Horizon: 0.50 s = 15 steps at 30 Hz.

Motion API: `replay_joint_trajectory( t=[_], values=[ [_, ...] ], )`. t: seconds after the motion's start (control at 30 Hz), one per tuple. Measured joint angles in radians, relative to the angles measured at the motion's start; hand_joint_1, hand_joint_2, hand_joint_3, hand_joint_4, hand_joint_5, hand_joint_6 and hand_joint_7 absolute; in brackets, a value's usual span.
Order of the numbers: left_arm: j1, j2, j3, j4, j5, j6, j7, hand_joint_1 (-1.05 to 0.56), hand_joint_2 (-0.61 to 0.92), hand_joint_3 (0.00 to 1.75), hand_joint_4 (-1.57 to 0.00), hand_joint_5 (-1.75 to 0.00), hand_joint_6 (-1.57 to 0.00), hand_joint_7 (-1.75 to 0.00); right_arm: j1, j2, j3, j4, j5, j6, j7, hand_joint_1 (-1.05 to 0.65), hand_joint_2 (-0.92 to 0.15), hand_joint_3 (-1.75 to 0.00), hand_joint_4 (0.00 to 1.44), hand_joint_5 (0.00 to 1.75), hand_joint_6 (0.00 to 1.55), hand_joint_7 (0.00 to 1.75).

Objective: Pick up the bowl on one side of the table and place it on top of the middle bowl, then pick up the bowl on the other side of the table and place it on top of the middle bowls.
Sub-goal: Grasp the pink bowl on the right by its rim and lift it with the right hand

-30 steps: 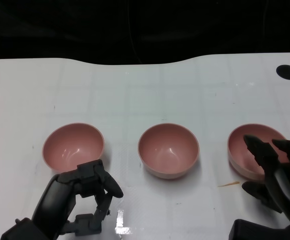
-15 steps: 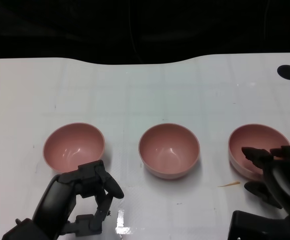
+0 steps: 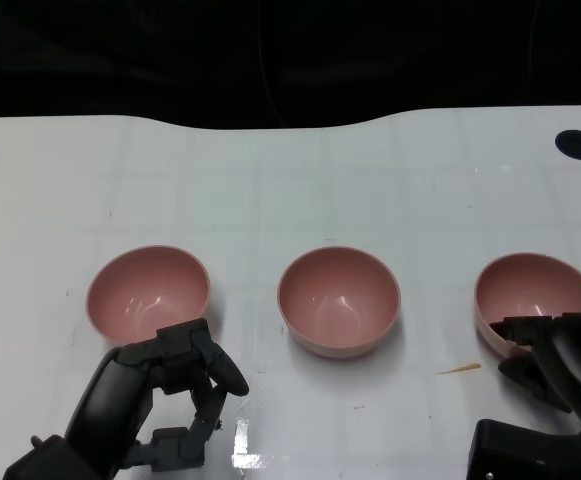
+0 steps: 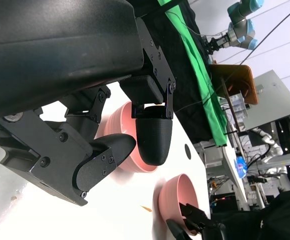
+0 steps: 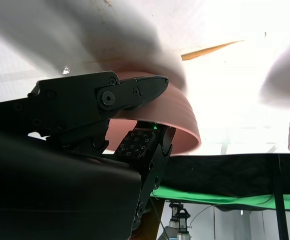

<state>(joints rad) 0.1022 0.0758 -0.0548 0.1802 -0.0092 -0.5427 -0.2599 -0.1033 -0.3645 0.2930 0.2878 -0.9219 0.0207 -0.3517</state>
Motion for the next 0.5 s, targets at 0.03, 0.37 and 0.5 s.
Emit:
replay_joint_trajectory(
  t=[0.03, 0.37, 0.5],
  values=[
    [0.0, 0.0, 0.0, -0.002, 0.001, 0.0, 0.0, -0.18, 0.42, 1.21, -0.76, -1.66, -0.77, -1.25, -0.001, 0.0, 0.0, 0.003, 0.006, -0.006, -0.006, -0.22, -0.91, 0.0, 0.89, 1.29, 1.2, 0.04],
    [0.003, 0.0, -0.001, -0.018, 0.001, 0.004, 0.0, -0.18, 0.41, 1.23, -0.77, -1.67, -0.77, -1.25, -0.003, 0.0, -0.012, 0.017, 0.049, -0.063, -0.129, -0.16, -0.45, -1.14, 0.95, 1.75, 0.81, 1.58],
    [0.003, 0.0, -0.001, -0.018, 0.002, 0.004, 0.0, -0.16, 0.41, 1.24, -0.77, -1.66, -0.77, -1.25, -0.003, 0.0, -0.012, 0.017, 0.049, -0.084, -0.177, -0.17, -0.38, -1.24, 0.96, 1.75, 0.75, 1.73]
  ],
)
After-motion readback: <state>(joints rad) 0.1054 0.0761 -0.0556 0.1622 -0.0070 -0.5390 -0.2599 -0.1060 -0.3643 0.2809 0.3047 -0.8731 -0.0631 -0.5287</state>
